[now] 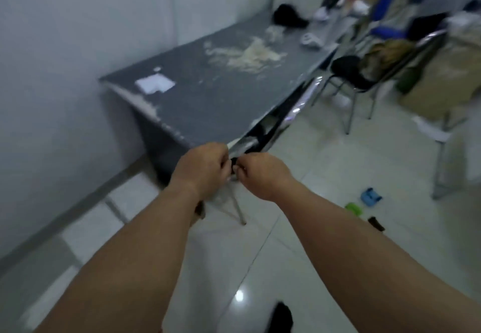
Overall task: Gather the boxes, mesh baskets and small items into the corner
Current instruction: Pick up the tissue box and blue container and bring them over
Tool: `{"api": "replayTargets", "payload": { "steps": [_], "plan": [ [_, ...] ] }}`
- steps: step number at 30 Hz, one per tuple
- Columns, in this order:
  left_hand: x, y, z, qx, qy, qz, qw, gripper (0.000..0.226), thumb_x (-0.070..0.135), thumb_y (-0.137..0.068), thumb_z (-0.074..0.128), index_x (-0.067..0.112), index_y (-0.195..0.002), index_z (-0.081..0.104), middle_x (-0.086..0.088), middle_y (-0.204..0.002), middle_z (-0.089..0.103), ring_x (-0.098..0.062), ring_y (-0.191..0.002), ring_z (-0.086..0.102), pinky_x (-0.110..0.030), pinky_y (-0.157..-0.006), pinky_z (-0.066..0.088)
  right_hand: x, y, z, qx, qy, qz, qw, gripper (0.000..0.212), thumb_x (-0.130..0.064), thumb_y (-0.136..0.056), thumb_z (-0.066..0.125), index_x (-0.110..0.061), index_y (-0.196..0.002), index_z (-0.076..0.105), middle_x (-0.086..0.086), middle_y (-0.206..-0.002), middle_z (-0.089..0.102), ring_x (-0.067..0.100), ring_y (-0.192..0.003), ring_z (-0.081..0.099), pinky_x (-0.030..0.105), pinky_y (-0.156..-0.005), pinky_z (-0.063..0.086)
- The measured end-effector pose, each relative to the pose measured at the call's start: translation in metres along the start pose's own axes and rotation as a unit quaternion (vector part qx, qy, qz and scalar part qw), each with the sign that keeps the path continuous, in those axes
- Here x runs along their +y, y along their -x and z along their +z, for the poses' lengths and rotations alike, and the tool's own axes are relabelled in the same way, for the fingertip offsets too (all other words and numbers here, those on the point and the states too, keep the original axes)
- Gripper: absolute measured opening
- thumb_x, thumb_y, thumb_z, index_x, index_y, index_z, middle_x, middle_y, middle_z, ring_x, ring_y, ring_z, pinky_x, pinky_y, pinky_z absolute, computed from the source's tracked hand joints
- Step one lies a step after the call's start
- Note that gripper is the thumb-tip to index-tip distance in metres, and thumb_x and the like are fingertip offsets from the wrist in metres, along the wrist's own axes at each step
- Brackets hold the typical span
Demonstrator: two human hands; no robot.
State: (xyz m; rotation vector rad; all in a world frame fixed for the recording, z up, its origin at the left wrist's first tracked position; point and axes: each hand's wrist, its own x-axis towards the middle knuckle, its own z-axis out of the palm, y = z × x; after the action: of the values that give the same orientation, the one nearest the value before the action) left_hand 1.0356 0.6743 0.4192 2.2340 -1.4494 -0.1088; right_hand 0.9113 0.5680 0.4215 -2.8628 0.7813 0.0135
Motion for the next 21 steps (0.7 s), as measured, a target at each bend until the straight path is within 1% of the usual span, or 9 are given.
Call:
{"api": "replayTargets", "payload": {
  "steps": [3,4,6,9,11,14,16,18,21],
  "plan": [
    [0.076,-0.034,0.019,0.043,0.025,0.136,0.989,0.017,0.025,-0.086,0.062,0.012,-0.077,0.058,-0.008,-0.078,0.059,-0.031,-0.073,0.056,-0.036,-0.058,0.04,0.06,0.044,-0.045,0.079,-0.002,0.08,0.994,0.03,-0.039,-0.098,0.04,-0.018,-0.099,0.061,0.009,-0.105,0.065,0.032,-0.095,0.061,0.036,-0.069,0.042],
    [0.103,-0.042,0.029,0.056,0.035,0.173,0.983,0.016,0.026,-0.085,0.06,0.013,-0.077,0.057,-0.006,-0.077,0.058,-0.03,-0.071,0.055,-0.035,-0.056,0.041,0.081,0.062,-0.056,0.098,0.003,0.106,0.989,0.031,-0.04,-0.099,0.039,-0.018,-0.097,0.06,0.007,-0.101,0.064,0.031,-0.091,0.061,0.035,-0.067,0.041],
    [0.159,-0.052,0.053,0.051,0.054,0.226,0.971,0.013,0.028,-0.084,0.057,0.016,-0.079,0.058,-0.001,-0.078,0.058,-0.026,-0.073,0.056,-0.036,-0.056,0.045,0.123,0.104,-0.07,0.124,0.011,0.163,0.979,0.032,-0.041,-0.099,0.038,-0.019,-0.095,0.06,0.005,-0.096,0.063,0.028,-0.087,0.06,0.034,-0.066,0.041],
    [0.248,-0.057,0.097,0.034,0.072,0.307,0.948,0.019,0.035,-0.082,0.053,0.018,-0.082,0.062,0.0,-0.079,0.061,-0.026,-0.075,0.058,-0.038,-0.06,0.049,0.19,0.173,-0.076,0.126,0.01,0.243,0.962,0.033,-0.042,-0.099,0.037,-0.018,-0.096,0.06,0.006,-0.097,0.063,0.029,-0.088,0.06,0.033,-0.066,0.039],
    [0.3,-0.056,0.127,0.015,0.076,0.345,0.936,0.023,0.038,-0.082,0.052,0.018,-0.082,0.064,0.0,-0.08,0.062,-0.025,-0.074,0.059,-0.036,-0.059,0.048,0.229,0.215,-0.073,0.111,0.009,0.282,0.953,0.034,-0.042,-0.099,0.036,-0.017,-0.096,0.06,0.007,-0.098,0.063,0.03,-0.09,0.06,0.033,-0.066,0.039],
    [0.372,-0.05,0.174,-0.008,0.078,0.379,0.922,0.022,0.039,-0.082,0.053,0.019,-0.084,0.064,0.002,-0.081,0.061,-0.023,-0.073,0.059,-0.032,-0.057,0.044,0.289,0.276,-0.067,0.074,0.015,0.331,0.941,0.034,-0.041,-0.1,0.036,-0.018,-0.103,0.061,0.007,-0.104,0.065,0.03,-0.094,0.062,0.035,-0.071,0.045],
    [0.409,-0.047,0.201,-0.038,0.062,0.389,0.918,0.02,0.038,-0.084,0.057,0.02,-0.089,0.065,0.002,-0.085,0.062,-0.023,-0.077,0.059,-0.032,-0.059,0.044,0.323,0.308,-0.065,0.035,0.007,0.356,0.934,0.034,-0.043,-0.099,0.036,-0.021,-0.107,0.06,0.007,-0.107,0.064,0.03,-0.094,0.062,0.036,-0.074,0.047],
    [0.436,-0.049,0.225,-0.068,0.038,0.381,0.921,0.022,0.04,-0.089,0.057,0.022,-0.099,0.065,0.002,-0.094,0.063,-0.021,-0.085,0.059,-0.033,-0.064,0.045,0.354,0.332,-0.065,0.006,-0.007,0.366,0.931,0.034,-0.045,-0.099,0.037,-0.023,-0.108,0.061,0.005,-0.107,0.065,0.028,-0.092,0.062,0.037,-0.074,0.049],
    [0.468,-0.061,0.257,-0.113,-0.002,0.374,0.921,0.028,0.045,-0.093,0.05,0.025,-0.109,0.06,0.004,-0.104,0.061,-0.018,-0.092,0.057,-0.033,-0.073,0.049,0.4,0.354,-0.065,0.0,-0.024,0.388,0.921,0.033,-0.045,-0.098,0.04,-0.024,-0.113,0.061,0.004,-0.108,0.064,0.026,-0.091,0.062,0.037,-0.075,0.052]
  ]
}}
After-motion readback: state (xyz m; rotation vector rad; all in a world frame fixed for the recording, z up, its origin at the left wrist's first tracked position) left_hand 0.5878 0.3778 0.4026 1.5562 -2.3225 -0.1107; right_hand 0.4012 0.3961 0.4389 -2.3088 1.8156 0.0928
